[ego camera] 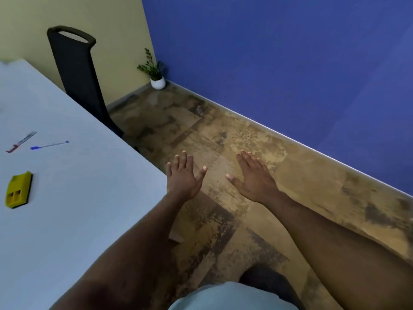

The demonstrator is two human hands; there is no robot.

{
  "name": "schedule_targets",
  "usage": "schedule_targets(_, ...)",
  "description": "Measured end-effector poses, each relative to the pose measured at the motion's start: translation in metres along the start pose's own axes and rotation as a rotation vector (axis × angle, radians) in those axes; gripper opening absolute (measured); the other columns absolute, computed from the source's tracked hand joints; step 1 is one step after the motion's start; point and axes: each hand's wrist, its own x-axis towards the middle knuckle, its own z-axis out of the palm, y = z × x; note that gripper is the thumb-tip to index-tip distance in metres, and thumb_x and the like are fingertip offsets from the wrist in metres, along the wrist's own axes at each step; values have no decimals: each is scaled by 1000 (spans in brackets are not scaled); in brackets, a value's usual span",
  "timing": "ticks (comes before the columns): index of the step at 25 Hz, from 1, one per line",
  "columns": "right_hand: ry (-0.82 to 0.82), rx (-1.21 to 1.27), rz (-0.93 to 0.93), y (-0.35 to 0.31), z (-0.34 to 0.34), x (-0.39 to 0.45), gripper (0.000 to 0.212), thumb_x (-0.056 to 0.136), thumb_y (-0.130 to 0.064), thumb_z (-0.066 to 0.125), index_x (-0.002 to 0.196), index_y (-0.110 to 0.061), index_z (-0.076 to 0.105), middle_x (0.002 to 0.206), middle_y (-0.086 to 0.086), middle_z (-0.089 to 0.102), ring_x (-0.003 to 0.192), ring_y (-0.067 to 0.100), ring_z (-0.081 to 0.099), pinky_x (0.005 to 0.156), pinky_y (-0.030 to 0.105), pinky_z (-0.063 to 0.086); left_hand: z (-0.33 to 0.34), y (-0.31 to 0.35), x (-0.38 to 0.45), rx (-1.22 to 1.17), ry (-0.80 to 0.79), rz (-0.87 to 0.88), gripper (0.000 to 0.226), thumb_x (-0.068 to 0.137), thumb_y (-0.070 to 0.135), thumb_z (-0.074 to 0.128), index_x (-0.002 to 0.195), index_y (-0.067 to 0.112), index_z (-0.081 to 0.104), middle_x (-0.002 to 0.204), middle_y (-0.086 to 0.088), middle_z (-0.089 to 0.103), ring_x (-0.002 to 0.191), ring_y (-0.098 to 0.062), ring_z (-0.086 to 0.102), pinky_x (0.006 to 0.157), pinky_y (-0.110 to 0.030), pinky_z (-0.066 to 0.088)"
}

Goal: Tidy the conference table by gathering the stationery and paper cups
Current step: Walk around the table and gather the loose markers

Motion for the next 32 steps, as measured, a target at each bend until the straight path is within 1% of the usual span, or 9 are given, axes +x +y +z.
schedule_targets(3, -46, 27, -87, 18, 9, 94, 88, 87, -77, 15, 154, -21, 5, 164, 0, 1, 150, 18, -1, 118, 39, 0, 3, -7, 67, -27, 41, -141, 81, 92, 69, 9, 157, 21, 7, 165, -3, -2, 151, -23, -7, 118, -45, -9)
schedule_targets(5, -36, 29, -171, 23, 15, 149, 89, 86, -77, 15, 154, -20, 5, 164, -1, 2, 150, 17, -2, 118, 38, 0, 9, -15, 101, -76, 48, -230, 77, 94, 67, 15, 157, 23, 1, 165, -2, -3, 151, -23, -7, 119, -45, -6)
schedule_targets(8, -79, 24, -379, 21, 19, 253, 90, 85, -79, 12, 153, -21, 7, 163, -1, 6, 150, 16, 1, 117, 36, 0, 18, -29, 148, -142, 75, -444, 75, 96, 65, 19, 156, 26, -5, 165, -2, -5, 151, -23, -8, 121, -47, -4)
schedule_targets(11, -136, 22, -572, -2, 19, 335, 90, 83, -79, 10, 153, -22, 8, 163, -2, 5, 150, 14, 0, 116, 33, -2, 9, -48, 180, -164, 113, -625, 76, 95, 66, 20, 156, 26, -2, 165, -2, -3, 151, -22, -7, 120, -45, -5)
schedule_targets(13, -203, 33, -681, -26, 21, 382, 89, 84, -77, 13, 153, -21, 8, 163, -2, 4, 150, 14, -2, 117, 33, -3, -6, -64, 200, -131, 152, -719, 76, 95, 66, 19, 157, 24, 4, 165, -2, -1, 151, -22, -6, 119, -45, -5)
schedule_targets(19, -308, 58, -986, -125, 59, 461, 87, 86, -75, 19, 154, -20, 9, 163, -1, 5, 150, 15, 0, 119, 37, 0, -39, -127, 221, -91, 305, -1005, 77, 94, 68, 14, 156, 22, 13, 165, -2, -1, 151, -23, -6, 118, -46, -7)
schedule_targets(24, -407, 45, -1167, -211, 97, 503, 81, 91, -69, 23, 154, -19, 11, 163, 0, 7, 150, 16, 1, 121, 38, 2, -40, -190, 213, -126, 315, -1227, 76, 95, 66, 17, 155, 21, 15, 165, -2, -4, 151, -22, -8, 120, -47, -5)
schedule_targets(29, -466, 0, -1282, -299, 119, 543, 79, 92, -67, 22, 154, -19, 10, 163, 1, 7, 150, 16, 2, 121, 37, 4, -57, -261, 216, -143, 355, -1354, 74, 97, 62, 25, 155, 18, 17, 165, -4, -2, 151, -24, -6, 120, -47, -4)
schedule_targets(32, -527, 7, -1308, -348, 131, 553, 76, 94, -64, 25, 154, -19, 11, 163, 1, 8, 150, 16, 3, 120, 36, 3, -63, -288, 214, -148, 343, -1425, 73, 97, 61, 26, 155, 17, 16, 165, -5, -2, 151, -24, -6, 120, -46, -3)
